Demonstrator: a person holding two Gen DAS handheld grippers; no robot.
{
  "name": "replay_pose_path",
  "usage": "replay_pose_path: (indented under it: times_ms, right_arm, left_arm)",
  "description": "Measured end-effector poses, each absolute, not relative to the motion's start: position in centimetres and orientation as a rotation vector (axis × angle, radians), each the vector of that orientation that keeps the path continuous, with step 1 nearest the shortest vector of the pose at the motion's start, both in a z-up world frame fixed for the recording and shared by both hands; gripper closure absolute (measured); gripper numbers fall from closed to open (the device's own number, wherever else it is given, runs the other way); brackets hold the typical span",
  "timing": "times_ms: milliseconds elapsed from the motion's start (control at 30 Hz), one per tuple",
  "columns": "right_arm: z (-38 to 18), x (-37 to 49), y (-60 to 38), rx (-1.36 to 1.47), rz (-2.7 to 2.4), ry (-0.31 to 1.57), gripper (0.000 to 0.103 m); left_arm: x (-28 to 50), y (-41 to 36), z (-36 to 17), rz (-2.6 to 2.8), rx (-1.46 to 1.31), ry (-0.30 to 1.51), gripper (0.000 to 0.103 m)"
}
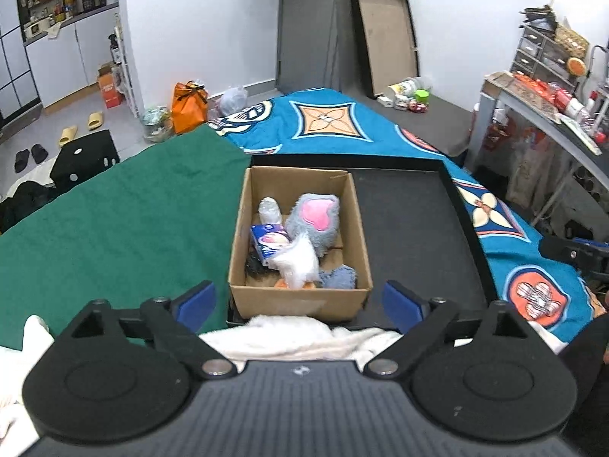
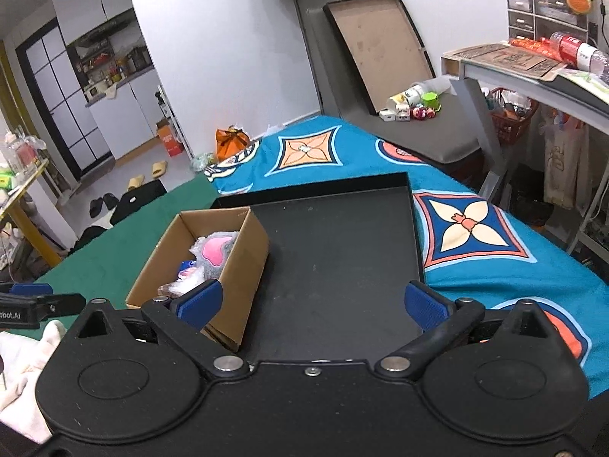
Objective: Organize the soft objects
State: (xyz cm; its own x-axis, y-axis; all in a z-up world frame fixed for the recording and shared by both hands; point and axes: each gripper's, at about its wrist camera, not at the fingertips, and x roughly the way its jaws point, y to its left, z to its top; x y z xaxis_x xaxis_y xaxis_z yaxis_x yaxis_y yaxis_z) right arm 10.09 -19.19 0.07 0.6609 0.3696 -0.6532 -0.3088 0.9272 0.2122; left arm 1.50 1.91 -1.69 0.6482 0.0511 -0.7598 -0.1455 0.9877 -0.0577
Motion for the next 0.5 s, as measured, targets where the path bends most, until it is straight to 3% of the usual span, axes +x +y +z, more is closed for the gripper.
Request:
replay_pose_path:
  times_ms: [167, 500]
  right_arm:
    - [1.1, 8.8, -20.2, 0.093, 0.385, 0.728, 0.000]
    - [3.1, 6.3, -21.6, 0.089, 0.381, 0.660, 0.000]
  left_arm:
    - [-0.1, 1.2, -0.5, 0.109, -0.124, 0.823, 0.001]
    - [-2.9, -0.3, 1.5, 0.089, -0.140, 0.767, 0.000]
